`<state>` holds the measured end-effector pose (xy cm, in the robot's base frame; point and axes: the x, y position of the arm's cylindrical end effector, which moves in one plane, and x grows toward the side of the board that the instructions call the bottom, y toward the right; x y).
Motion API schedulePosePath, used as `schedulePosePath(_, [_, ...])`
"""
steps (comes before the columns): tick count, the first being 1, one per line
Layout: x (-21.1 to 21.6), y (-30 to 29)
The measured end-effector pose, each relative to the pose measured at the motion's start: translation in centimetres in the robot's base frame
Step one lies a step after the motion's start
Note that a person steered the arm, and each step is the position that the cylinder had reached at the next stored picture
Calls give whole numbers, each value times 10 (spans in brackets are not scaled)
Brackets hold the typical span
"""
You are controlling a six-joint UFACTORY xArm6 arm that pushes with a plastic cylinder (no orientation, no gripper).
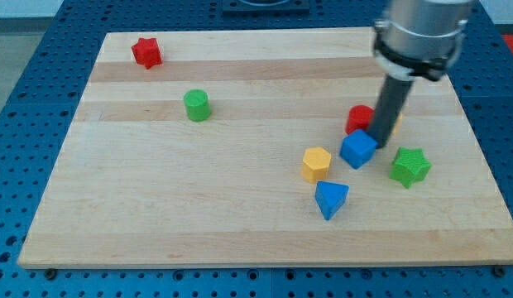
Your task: Push the yellow heart towards the top of the red circle
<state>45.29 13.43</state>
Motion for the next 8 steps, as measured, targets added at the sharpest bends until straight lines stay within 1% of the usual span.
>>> schedulePosePath(1, [-13,-48])
schedulePosePath(2, [-18,-67])
schedulePosePath(3, [20,-10])
schedulePosePath(5, [25,21])
schedulePosePath(6, [1,41])
schedulePosePath(7, [-35,42])
schedulePosePath(8, [-48,41])
